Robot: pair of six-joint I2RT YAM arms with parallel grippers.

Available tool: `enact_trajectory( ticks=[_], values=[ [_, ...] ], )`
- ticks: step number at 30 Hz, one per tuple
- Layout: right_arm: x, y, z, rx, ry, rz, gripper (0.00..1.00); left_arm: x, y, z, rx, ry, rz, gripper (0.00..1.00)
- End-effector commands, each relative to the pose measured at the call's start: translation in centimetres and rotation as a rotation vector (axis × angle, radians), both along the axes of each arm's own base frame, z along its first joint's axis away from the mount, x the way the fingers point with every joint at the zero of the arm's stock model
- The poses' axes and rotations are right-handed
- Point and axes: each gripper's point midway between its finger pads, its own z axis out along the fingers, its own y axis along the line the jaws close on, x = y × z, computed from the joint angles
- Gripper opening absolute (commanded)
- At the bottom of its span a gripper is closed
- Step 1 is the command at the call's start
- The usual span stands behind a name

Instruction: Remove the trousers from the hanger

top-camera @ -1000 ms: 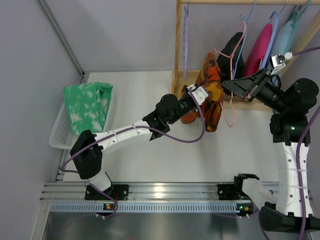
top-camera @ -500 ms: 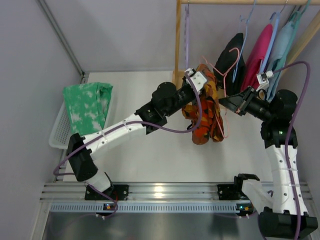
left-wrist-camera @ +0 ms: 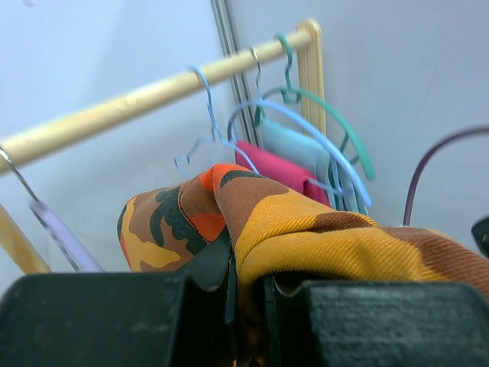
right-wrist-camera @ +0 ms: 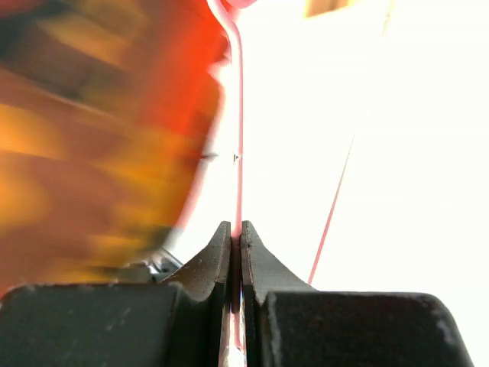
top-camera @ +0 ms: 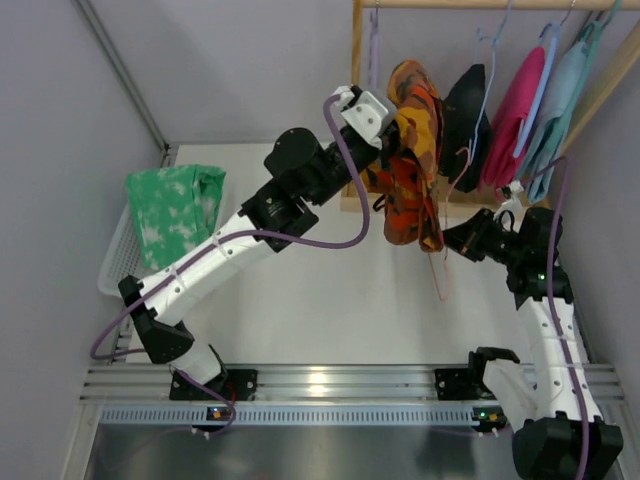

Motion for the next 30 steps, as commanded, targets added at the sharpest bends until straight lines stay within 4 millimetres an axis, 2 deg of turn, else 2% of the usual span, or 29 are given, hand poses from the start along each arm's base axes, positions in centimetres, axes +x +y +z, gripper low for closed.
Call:
enact_trajectory(
  ticks=[1,4,5,6,7,10,11,14,15,17,18,19,21,22,24,26,27,28,30],
  values=[
    [0.5,-1.0,-1.1,-0.071,-0.046,-0.024,0.0,-5.3,7.8,14.1,-0.33,-0.25,0.003,0.0],
    [0.6,-1.2,-1.6,-0.079,-0.05,-0.022,0.0,-6.1,8.8,14.8,-0.337,-0.253,0.001,0.0],
    [0.5,-1.2,-1.6,-0.081,-0.053,-0.022,0.0,-6.1,8.7,14.2,-0.323,-0.244,-0.006,0.0],
    [0.6,-1.2,-1.5,-0.083,-0.059,-0.021,0.0,-7.5,9.3,14.6,-0.32,-0.274,-0.047,0.0],
    [0.6,-1.2,-1.4,-0.086,-0.064,-0.02,0.0,-7.6,8.7,13.1,-0.287,-0.261,-0.068,0.0],
    [0.7,-1.2,-1.2,-0.09,-0.074,-0.018,0.0,-9.5,8.7,11.5,-0.252,-0.253,-0.156,0.0],
    [0.8,-1.2,-1.2,-0.092,-0.076,-0.016,0.0,-10.2,9.1,10.3,-0.234,-0.223,-0.185,0.0],
    [0.7,-1.2,-0.8,-0.105,-0.095,-0.006,0.0,-10.8,9.2,7.9,-0.188,-0.132,-0.22,0.0],
    [0.7,-1.2,-0.7,-0.112,-0.102,-0.002,0.0,-10.4,9.0,6.5,-0.153,-0.081,-0.211,0.0],
    [0.5,-1.2,-0.4,-0.132,-0.121,0.008,0.0,-10.1,10.0,5.7,-0.142,-0.047,-0.169,0.0],
    [0.5,-1.2,-0.2,-0.136,-0.13,0.009,0.0,-10.4,10.5,5.5,-0.138,-0.054,-0.163,0.0],
    [0.5,-1.2,0.1,-0.142,-0.143,0.015,0.0,-10.2,10.5,4.4,-0.107,-0.064,-0.15,0.0],
    [0.3,-1.0,0.5,-0.145,-0.161,0.031,0.0,-10.9,12.0,4.3,-0.1,-0.101,-0.126,0.0],
    [0.3,-1.0,0.6,-0.15,-0.168,0.036,0.0,-10.4,12.0,3.1,-0.071,-0.1,-0.101,0.0],
    [0.3,-1.1,0.7,-0.17,-0.179,0.037,0.0,-9.8,13.9,2.9,-0.083,-0.085,-0.018,0.0],
    [0.3,-1.3,0.9,-0.201,-0.207,0.041,0.0,-8.7,15.2,1.8,-0.062,-0.067,0.073,0.0],
    [0.3,-1.4,0.9,-0.211,-0.215,0.043,0.0,-9.1,16.2,2.0,-0.073,-0.078,0.087,0.0],
    [0.3,-1.3,1.0,-0.211,-0.22,0.044,0.0,-8.9,16.4,1.2,-0.054,-0.072,0.09,0.0],
    [0.3,-1.2,1.0,-0.213,-0.235,0.052,0.0,-7.0,19.1,1.7,-0.083,-0.044,0.194,0.0]
  ],
)
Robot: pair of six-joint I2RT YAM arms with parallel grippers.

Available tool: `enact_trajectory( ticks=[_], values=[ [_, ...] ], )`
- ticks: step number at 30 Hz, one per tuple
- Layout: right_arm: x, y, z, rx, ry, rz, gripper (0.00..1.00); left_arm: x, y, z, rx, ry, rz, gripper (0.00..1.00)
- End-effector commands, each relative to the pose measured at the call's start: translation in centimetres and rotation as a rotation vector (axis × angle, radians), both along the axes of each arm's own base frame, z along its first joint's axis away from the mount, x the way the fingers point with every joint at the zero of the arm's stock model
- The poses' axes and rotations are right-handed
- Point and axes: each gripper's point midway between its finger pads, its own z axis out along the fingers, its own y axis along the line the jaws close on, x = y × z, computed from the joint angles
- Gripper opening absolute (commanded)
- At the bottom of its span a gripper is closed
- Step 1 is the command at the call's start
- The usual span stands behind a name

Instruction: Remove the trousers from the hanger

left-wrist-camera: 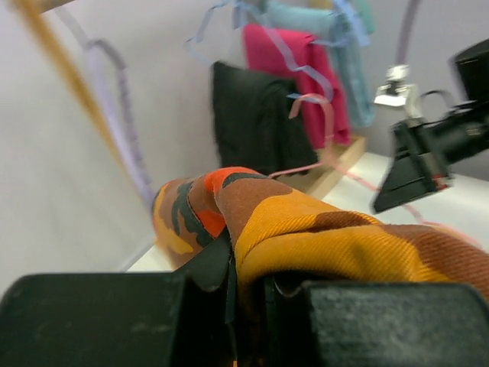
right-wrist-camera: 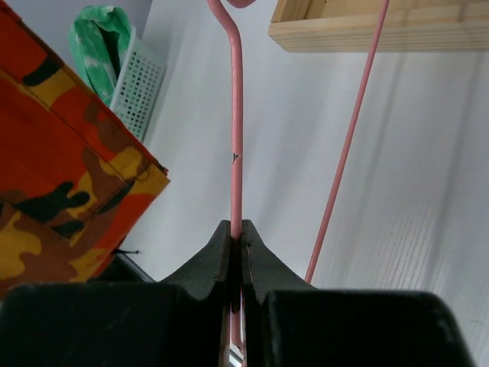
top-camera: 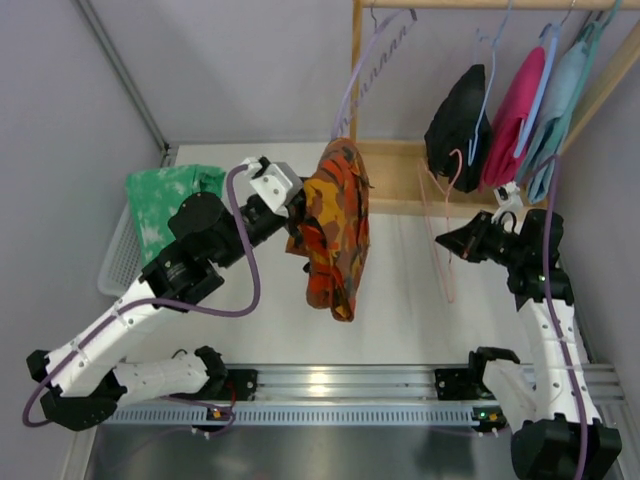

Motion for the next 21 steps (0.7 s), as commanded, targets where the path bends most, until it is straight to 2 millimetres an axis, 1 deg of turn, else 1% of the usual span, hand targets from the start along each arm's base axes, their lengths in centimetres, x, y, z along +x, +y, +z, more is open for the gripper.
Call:
enact_trajectory(
  ticks=[1,2,3,4,5,6,7,9,10,11,13,14,15,16,17,18,19,20,21],
  values=[
    [0.3,-0.2,3.1,-0.054,-0.153,0.024,0.0,1.0,6.9,7.6,-0.221,-0.127,0.2,0.0],
    [0.4,-0.2,3.1,-0.057,-0.155,0.024,0.0,2.2,8.8,7.7,-0.234,-0.126,0.267,0.0],
    [0.5,-0.3,3.0,-0.062,-0.154,0.02,0.0,2.5,9.7,7.8,-0.266,-0.103,0.281,0.0],
    [0.5,-0.2,3.1,-0.062,-0.164,0.023,0.0,2.5,11.0,7.9,-0.295,-0.095,0.302,0.0],
    [0.6,-0.3,3.1,-0.065,-0.169,0.02,0.0,3.7,13.8,8.0,-0.324,-0.087,0.39,0.0],
    [0.5,-0.2,3.0,-0.062,-0.167,0.021,0.0,4.1,15.4,7.9,-0.369,-0.06,0.428,0.0],
    [0.5,-0.1,2.9,-0.062,-0.172,0.023,0.0,4.3,18.7,7.9,-0.365,-0.082,0.535,0.0],
    [0.6,0.0,2.8,-0.06,-0.167,0.025,0.0,3.6,20.8,8.1,-0.41,-0.084,0.585,0.0],
    [0.7,0.0,2.8,-0.06,-0.169,0.028,0.0,2.9,22.7,8.6,-0.426,-0.109,0.643,0.0],
    [0.7,0.0,2.7,-0.057,-0.164,0.03,0.0,2.4,23.7,8.7,-0.44,-0.114,0.673,0.0],
    [0.8,0.2,2.7,-0.049,-0.154,0.037,0.0,1.9,25.6,8.4,-0.466,-0.098,0.748,0.0],
    [0.9,0.3,2.8,-0.047,-0.158,0.042,0.0,1.0,27.2,8.7,-0.483,-0.122,0.81,0.0],
    [1.0,0.4,3.2,-0.043,-0.163,0.042,0.0,0.8,28.1,8.1,-0.492,-0.102,0.852,0.0],
    [1.1,0.5,3.3,-0.041,-0.164,0.048,0.0,0.3,29.0,8.1,-0.506,-0.108,0.888,0.0],
    [1.1,0.6,3.5,-0.041,-0.168,0.05,0.0,-0.1,31.0,7.7,-0.524,-0.113,0.983,0.0],
    [1.2,0.6,3.9,-0.039,-0.174,0.049,0.0,-0.8,31.7,7.4,-0.546,-0.113,1.015,0.0],
    [1.2,0.7,3.9,-0.037,-0.172,0.055,0.0,-1.0,32.5,6.7,-0.55,-0.099,1.057,0.0],
    [1.3,0.8,4.0,-0.039,-0.175,0.059,0.0,-1.6,34.1,6.2,-0.571,-0.107,1.142,0.0],
    [1.3,1.0,4.0,-0.042,-0.176,0.066,0.0,-2.0,35.0,5.7,-0.588,-0.104,1.189,0.0]
  ],
)
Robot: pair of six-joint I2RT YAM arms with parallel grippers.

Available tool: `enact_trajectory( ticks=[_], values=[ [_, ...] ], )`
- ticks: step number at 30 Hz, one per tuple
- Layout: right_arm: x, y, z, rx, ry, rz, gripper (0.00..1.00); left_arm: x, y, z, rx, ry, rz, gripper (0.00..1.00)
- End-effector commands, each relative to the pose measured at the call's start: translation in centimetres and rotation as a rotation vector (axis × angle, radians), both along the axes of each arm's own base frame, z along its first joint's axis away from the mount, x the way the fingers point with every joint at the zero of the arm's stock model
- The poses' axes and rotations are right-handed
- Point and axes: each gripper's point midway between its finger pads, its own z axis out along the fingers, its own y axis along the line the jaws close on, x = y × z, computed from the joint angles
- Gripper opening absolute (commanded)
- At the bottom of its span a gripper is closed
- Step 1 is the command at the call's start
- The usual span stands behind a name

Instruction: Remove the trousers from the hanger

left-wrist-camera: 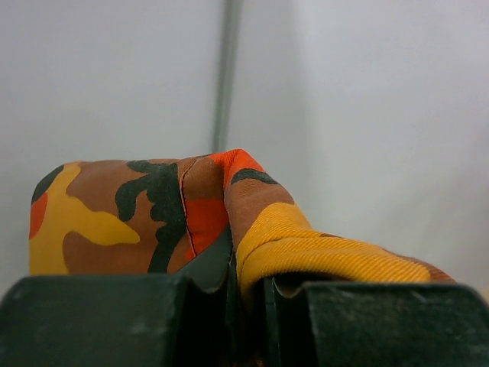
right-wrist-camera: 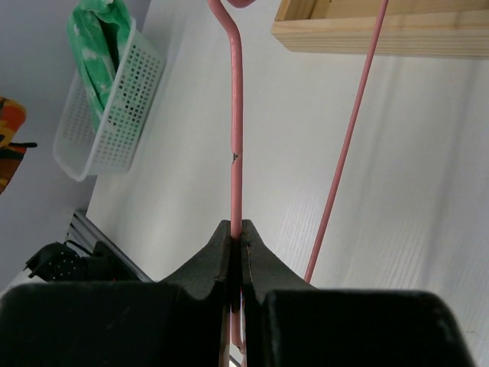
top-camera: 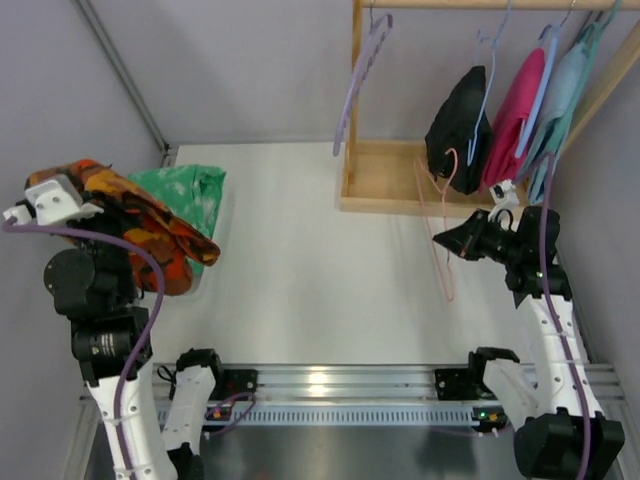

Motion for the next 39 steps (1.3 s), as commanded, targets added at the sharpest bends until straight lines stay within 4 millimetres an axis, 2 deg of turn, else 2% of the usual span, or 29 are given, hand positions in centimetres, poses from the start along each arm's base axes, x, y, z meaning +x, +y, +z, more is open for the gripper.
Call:
enact_trajectory(
  ticks=[1,3,6,9,13,14,15,16,17,19,20,21,23,24,26,27,29,32,33,36,37,39],
  values=[
    [1.0,0.5,4.0,-0.021,-0.151,0.034,0.0,-2.8,2.7,2.0,-0.089,-0.129,0.142,0.0],
    [1.0,0.8,4.3,-0.02,-0.151,0.041,0.0,-3.8,5.0,0.8,-0.101,-0.103,0.272,0.0],
    [0.9,1.1,4.9,-0.013,-0.161,0.051,0.0,-4.1,6.3,-0.6,-0.061,-0.054,0.352,0.0],
    [0.9,1.4,5.5,-0.01,-0.168,0.052,0.0,-3.2,7.3,-1.8,-0.024,0.008,0.396,0.0],
    [0.6,2.1,5.9,-0.004,-0.166,0.068,0.0,-0.3,8.0,-2.6,0.062,0.04,0.392,0.0],
    [0.5,2.2,6.2,-0.001,-0.169,0.066,0.0,1.4,8.4,-3.9,0.086,0.084,0.383,0.0],
    [0.4,2.3,6.4,0.0,-0.175,0.068,0.0,2.3,8.2,-3.1,0.115,0.045,0.358,0.0],
    [0.5,2.2,6.7,0.0,-0.18,0.062,0.0,3.5,8.3,-3.6,0.131,0.059,0.342,0.0],
    [0.5,2.2,7.2,0.003,-0.189,0.052,0.0,5.5,8.7,-4.8,0.141,0.09,0.327,0.0],
    [0.1,2.9,7.8,0.011,-0.194,0.073,0.0,8.1,8.2,-5.0,0.173,0.068,0.261,0.0],
    [0.0,2.9,8.4,0.013,-0.197,0.067,0.0,10.5,8.5,-7.1,0.174,0.115,0.23,0.0],
    [-0.2,3.0,8.7,0.014,-0.202,0.067,0.0,11.7,8.2,-7.0,0.187,0.093,0.2,0.0],
    [-0.3,2.8,9.8,0.012,-0.22,0.055,0.0,14.0,8.4,-8.6,0.195,0.13,0.178,0.0],
    [-0.5,2.8,9.9,0.01,-0.215,0.052,0.0,16.1,8.9,-10.7,0.188,0.189,0.176,0.0],
    [-0.6,2.6,11.1,0.001,-0.24,0.034,0.0,18.5,8.3,-13.0,0.196,0.251,0.144,0.0],
    [-0.8,2.4,11.1,-0.006,-0.232,0.027,0.0,20.0,8.3,-15.5,0.191,0.303,0.129,0.0],
    [-0.8,1.9,11.6,-0.025,-0.235,-0.011,0.0,21.2,8.2,-18.1,0.188,0.362,0.118,0.09],
    [-1.2,1.4,10.9,-0.058,-0.201,-0.03,0.0,22.3,8.0,-21.8,0.172,0.441,0.104,0.3],
    [-1.5,1.3,11.1,-0.061,-0.205,-0.031,0.0,22.5,7.5,-22.1,0.176,0.446,0.084,0.45],
    [-2.3,1.8,11.9,-0.043,-0.218,-0.002,0.0,22.1,6.3,-22.3,0.187,0.445,0.048,0.67],
    [-2.4,2.0,12.2,-0.036,-0.222,0.012,0.0,22.0,5.9,-22.1,0.194,0.44,0.036,0.78],
    [-2.4,2.2,13.1,-0.025,-0.219,0.025,0.0,21.4,5.1,-21.7,0.219,0.428,0.013,0.84]
  ],
)
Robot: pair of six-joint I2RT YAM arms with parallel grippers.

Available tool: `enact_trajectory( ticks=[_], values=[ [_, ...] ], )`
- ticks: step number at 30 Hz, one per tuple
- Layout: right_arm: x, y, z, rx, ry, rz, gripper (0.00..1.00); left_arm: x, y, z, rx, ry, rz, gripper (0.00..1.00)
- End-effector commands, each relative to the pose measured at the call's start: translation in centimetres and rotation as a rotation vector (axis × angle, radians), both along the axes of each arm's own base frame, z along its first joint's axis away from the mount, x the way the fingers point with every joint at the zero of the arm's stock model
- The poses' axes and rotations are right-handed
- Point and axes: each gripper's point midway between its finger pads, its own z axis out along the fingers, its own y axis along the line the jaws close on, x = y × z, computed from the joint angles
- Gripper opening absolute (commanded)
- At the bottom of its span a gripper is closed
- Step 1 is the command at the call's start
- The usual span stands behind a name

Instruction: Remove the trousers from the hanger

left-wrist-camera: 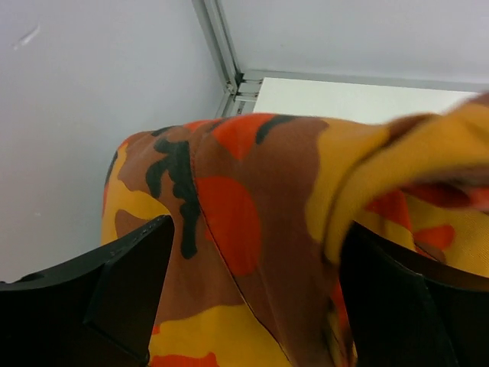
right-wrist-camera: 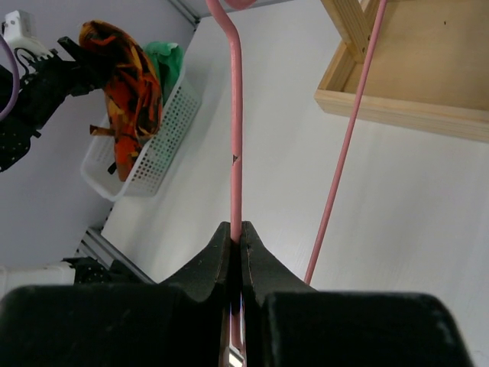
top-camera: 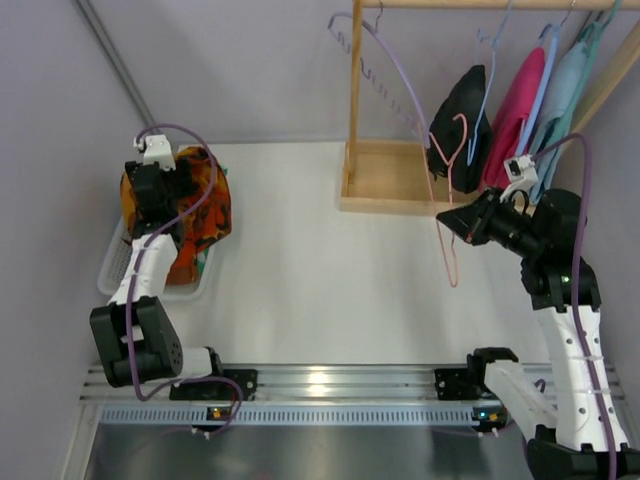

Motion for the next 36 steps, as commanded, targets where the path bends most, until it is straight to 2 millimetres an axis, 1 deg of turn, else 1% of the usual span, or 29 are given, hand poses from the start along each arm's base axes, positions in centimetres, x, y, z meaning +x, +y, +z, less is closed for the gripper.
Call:
enact_trajectory(
  ticks=[1,3,4,5,6,7,10,12,13,15,16,17,18,19,20,21,22,23,24,27,28,29,30,31,32,33,34,35,36],
  values=[
    [-0.9,0.5,4.0,0.001,-0.082,0.032,0.0,-0.7,-1.8,3.8,0.05,-0.117,-0.068,0.9],
    [-0.8,0.5,4.3,0.002,-0.072,0.03,0.0,-1.6,-2.9,4.6,0.075,-0.136,-0.105,0.93],
    [-1.0,0.6,5.2,0.019,-0.078,0.027,0.0,-1.9,-3.4,5.1,0.087,-0.147,-0.13,0.96],
    [-1.0,0.7,5.7,0.032,-0.08,0.029,0.0,-2.6,-3.9,6.3,0.097,-0.18,-0.148,0.98],
    [-0.9,0.8,6.0,0.044,-0.077,0.036,0.0,-2.9,-4.5,6.4,0.099,-0.183,-0.168,0.98],
    [-1.1,1.0,7.1,0.062,-0.086,0.039,0.0,-3.2,-5.3,6.9,0.109,-0.198,-0.208,0.98],
    [-0.4,0.9,8.7,0.07,-0.113,0.029,0.0,-4.4,-7.1,8.7,0.151,-0.234,-0.258,0.98],
    [0.6,0.9,9.1,0.075,-0.107,0.022,0.0,-5.2,-8.8,10.1,0.164,-0.268,-0.299,0.98],
    [0.8,0.9,10.1,0.094,-0.12,0.018,0.0,-5.4,-9.4,10.4,0.167,-0.272,-0.314,0.98],
    [2.2,1.0,10.6,0.114,-0.106,0.005,0.0,-5.9,-10.8,11.3,0.168,-0.292,-0.345,0.98],
    [2.4,0.9,12.3,0.133,-0.126,-0.016,0.0,-6.2,-11.1,12.0,0.17,-0.302,-0.349,0.98],
    [2.8,0.9,13.0,0.14,-0.132,-0.015,0.0,-6.3,-12.3,12.3,0.164,-0.304,-0.38,0.98],
    [4.0,1.0,13.1,0.142,-0.114,-0.017,0.0,-6.4,-13.3,12.6,0.155,-0.307,-0.406,0.98],
    [4.1,1.0,15.2,0.149,-0.153,-0.022,0.0,-6.5,-13.8,12.8,0.141,-0.308,-0.419,0.98],
    [5.5,1.2,15.1,0.148,-0.137,-0.019,0.0,-6.7,-14.2,13.0,0.131,-0.302,-0.427,0.98],
    [6.0,1.2,15.8,0.146,-0.151,-0.014,0.0,-6.8,-14.8,13.2,0.116,-0.305,-0.437,0.98],
    [6.1,1.3,17.7,0.134,-0.203,-0.004,0.0,-6.9,-15.2,13.3,0.074,-0.308,-0.443,0.98],
    [7.9,1.5,17.2,0.131,-0.178,-0.002,0.0,-7.0,-15.6,13.2,0.052,-0.302,-0.452,0.98],
    [8.1,1.6,18.7,0.129,-0.211,0.002,0.0,-7.1,-16.0,13.1,0.007,-0.3,-0.456,0.98],
    [11.2,1.8,18.4,0.124,-0.188,0.004,0.0,-7.1,-16.6,12.8,-0.065,-0.283,-0.462,0.98],
    [11.4,1.7,19.6,0.122,-0.218,0.005,0.0,-7.1,-16.8,12.7,-0.113,-0.277,-0.46,0.98],
    [13.1,2.0,18.6,0.119,-0.181,0.006,0.0,-7.0,-16.9,12.6,-0.13,-0.266,-0.46,0.98],
    [13.4,2.0,19.7,0.114,-0.211,0.008,0.0,-7.0,-16.9,12.8,-0.133,-0.26,-0.459,0.98],
    [14.0,2.2,19.8,0.106,-0.217,0.009,0.0,-7.0,-17.1,12.9,-0.177,-0.264,-0.457,0.98],
    [15.7,2.4,18.7,0.094,-0.189,0.0,0.0,-7.0,-17.2,13.1,-0.186,-0.268,-0.456,0.98],
    [16.0,2.5,19.4,0.084,-0.21,-0.005,0.0,-7.1,-17.2,13.4,-0.195,-0.274,-0.456,0.98],
    [16.6,2.4,19.5,0.078,-0.212,-0.021,0.0,-7.1,-17.2,13.3,-0.208,-0.274,-0.455,0.98],
    [17.9,2.8,18.6,0.065,-0.195,-0.026,0.0,-7.1,-17.3,13.3,-0.213,-0.273,-0.456,0.98],
    [18.0,2.8,19.2,0.049,-0.213,-0.037,0.0,-7.2,-17.3,13.4,-0.216,-0.274,-0.456,0.98]
  ],
)
